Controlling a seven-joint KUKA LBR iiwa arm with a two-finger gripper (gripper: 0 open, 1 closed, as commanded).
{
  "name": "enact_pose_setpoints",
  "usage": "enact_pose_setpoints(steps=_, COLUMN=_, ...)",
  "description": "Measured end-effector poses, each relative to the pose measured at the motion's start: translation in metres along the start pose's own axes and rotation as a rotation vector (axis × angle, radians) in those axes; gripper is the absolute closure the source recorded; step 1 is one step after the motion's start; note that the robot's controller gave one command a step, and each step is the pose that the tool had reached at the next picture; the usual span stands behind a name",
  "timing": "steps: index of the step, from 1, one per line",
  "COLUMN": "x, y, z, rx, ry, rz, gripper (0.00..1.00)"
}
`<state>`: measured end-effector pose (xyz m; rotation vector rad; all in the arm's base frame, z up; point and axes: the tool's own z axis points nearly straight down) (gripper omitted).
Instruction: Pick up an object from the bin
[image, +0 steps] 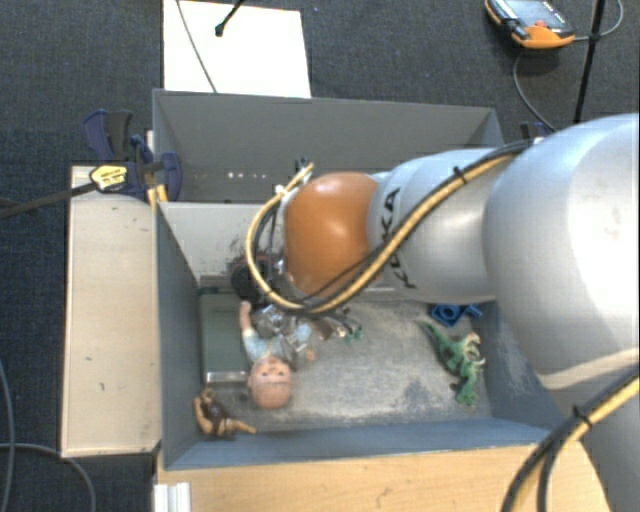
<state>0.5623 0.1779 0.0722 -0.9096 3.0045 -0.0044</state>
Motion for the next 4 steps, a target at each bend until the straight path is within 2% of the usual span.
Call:
enact_pose_setpoints(steps=1, x=-0.002, y=-0.001, z=-0.039, rx=-0.006, ry=0.007, rz=0.002, gripper=1.0)
enact_pose_setpoints(steps=2, x=0.0, y=0.017, z=-0.061, rx=0.0, ry=-0.013, rz=0.004, gripper=1.0)
enact_pose_setpoints(steps=3, x=0.019, y=0.024, z=-0.082, rx=-0.008, ry=0.012, rz=0.01, gripper=1.0)
enact_pose_setpoints(steps=4, x=0.019, y=-0.01, z=-0.154, rx=-0.005, ry=0.002, rz=-0.018, gripper=1.0)
